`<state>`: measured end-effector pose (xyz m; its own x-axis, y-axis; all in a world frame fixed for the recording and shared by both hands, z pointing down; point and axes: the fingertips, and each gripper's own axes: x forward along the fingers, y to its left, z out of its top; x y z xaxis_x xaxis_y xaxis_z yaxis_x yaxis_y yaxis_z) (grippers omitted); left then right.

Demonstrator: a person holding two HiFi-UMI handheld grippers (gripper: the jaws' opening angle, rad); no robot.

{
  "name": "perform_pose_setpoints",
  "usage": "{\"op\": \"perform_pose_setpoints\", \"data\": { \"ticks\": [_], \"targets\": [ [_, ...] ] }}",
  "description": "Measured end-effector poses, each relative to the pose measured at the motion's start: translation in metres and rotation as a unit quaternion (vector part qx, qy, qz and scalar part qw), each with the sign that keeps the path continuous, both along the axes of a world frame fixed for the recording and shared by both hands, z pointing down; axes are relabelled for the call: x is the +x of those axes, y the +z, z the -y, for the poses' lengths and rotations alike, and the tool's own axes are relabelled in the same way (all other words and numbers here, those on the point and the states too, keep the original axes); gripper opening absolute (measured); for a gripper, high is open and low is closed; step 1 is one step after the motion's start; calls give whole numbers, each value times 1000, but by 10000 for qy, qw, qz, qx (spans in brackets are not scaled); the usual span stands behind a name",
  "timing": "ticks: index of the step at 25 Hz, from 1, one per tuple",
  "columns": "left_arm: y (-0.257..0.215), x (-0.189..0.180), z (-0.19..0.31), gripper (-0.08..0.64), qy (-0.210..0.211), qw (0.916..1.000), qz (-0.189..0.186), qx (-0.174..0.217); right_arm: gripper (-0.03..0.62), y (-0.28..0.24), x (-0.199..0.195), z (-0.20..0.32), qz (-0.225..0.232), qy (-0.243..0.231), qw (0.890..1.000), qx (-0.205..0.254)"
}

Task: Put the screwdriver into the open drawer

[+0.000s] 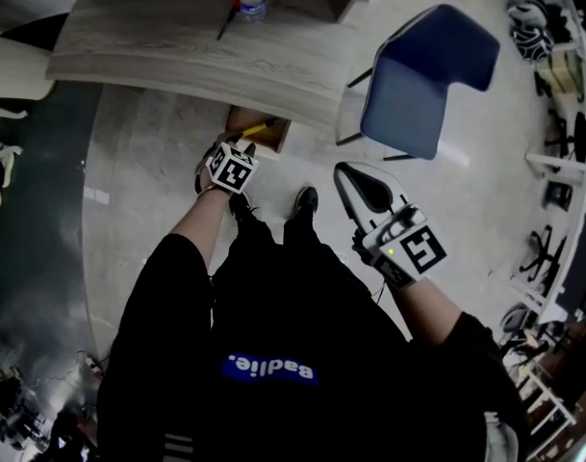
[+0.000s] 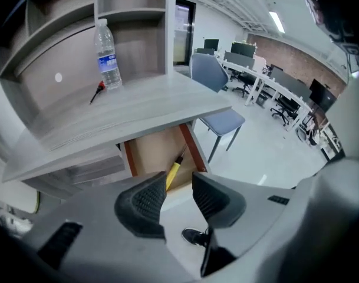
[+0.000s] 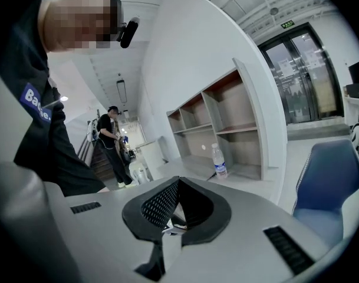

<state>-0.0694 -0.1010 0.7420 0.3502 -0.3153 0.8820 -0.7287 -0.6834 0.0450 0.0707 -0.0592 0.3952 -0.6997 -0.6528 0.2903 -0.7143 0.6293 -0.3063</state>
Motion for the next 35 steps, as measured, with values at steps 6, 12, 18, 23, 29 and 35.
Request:
{"op": "perform_pose_setpoints", "data": {
  "ticks": [6, 12, 18, 23, 29, 35],
  "targets": [
    [-54, 6, -14, 124, -538, 9961, -652, 266, 28, -24, -4, 0, 15, -111, 9995, 286],
    [-146, 13, -34, 94, -896, 9857, -1263, 659, 28, -66, -5, -6, 93, -180, 9987, 467],
    [-215, 20, -48, 67, -1132, 9686, -1953, 1045, 28, -77, -9, -5, 95, -135, 9983, 555],
    [-274, 31, -52, 46, -1040, 9570, -2372, 1304, 28, -84, -19, -6, 76, -261, 9976, 636],
    [-358, 41, -55, 12, -978, 9303, -3068, 1754, 28, -94, -28, -13, 83, -401, 9963, 752],
    [-430, 48, -61, 3, -759, 9026, -3603, 2232, 28, -99, -30, -14, 141, -391, 9961, 779]
  ]
}}
